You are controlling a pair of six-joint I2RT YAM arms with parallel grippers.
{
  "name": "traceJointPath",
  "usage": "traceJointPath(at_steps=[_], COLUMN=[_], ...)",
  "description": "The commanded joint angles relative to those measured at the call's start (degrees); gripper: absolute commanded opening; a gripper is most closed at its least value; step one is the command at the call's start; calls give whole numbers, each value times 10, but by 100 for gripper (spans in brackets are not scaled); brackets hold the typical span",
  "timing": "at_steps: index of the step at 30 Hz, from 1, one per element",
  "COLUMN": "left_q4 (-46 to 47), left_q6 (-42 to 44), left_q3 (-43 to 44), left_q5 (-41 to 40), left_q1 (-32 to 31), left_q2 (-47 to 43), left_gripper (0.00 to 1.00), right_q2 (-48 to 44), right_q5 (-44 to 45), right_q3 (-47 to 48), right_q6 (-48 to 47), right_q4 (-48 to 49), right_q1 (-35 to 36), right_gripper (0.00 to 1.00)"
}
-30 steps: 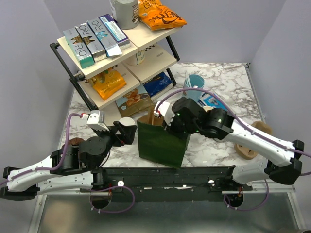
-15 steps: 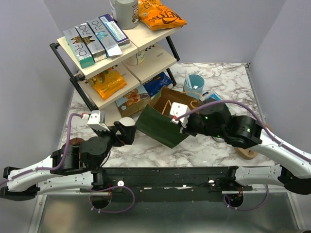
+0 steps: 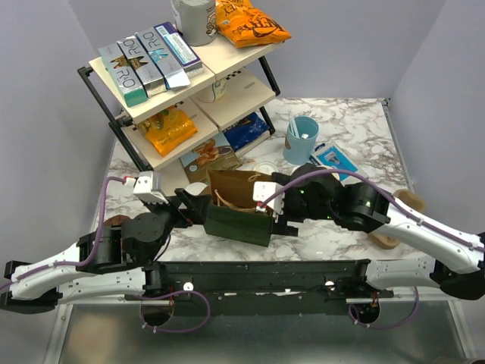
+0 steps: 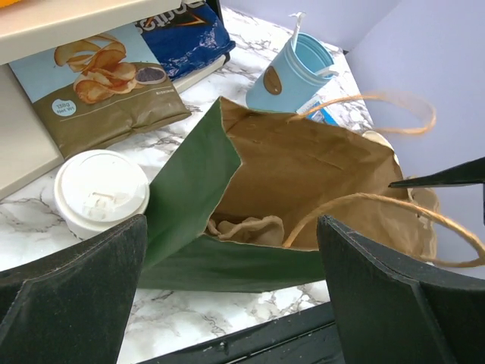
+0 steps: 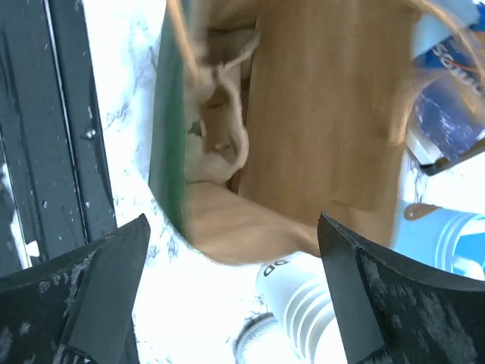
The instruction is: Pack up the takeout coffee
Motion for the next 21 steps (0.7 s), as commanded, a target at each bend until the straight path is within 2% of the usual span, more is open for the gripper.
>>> traceJointPath(at_steps=[1, 4, 7, 9, 11, 14, 16, 17, 19, 21], left_q4=[-6, -11, -28, -49, -97, -128, -134, -143, -167, -201], left_q6=[2, -4, -22, -35, -55, -69, -61, -59, -69, -84], left_q3=[21, 38, 60, 77, 111, 144, 166, 174, 201, 216], left_q5=[-14, -19, -32, -44, -55, -67, -62, -61, -51, -30], left_q1=[0, 0, 0, 0, 0, 0, 3, 7, 33, 71], left_q2=[15, 22, 32, 42, 66, 107, 144, 159, 202, 224], left_gripper=[99, 99, 99, 99, 99, 99, 99, 99, 99, 99], right_q2=[-53, -77, -103, -105, -92, -51, -10, 6, 30, 57], right_q5=[41, 65, 126, 194, 256, 299, 306, 303, 297, 273], right_q3=[20, 50, 46, 40, 55, 75, 103, 114, 147, 155], right_q6=[59, 126, 205, 290, 388, 485, 525, 575, 619, 663], right_q4=[92, 140, 193, 206, 179, 105, 42, 18, -41, -56], right_q1=[4, 4, 4, 4, 4, 3, -7, -14, -42, -57], right_gripper=[100, 100, 100, 100, 100, 100, 100, 100, 100, 100])
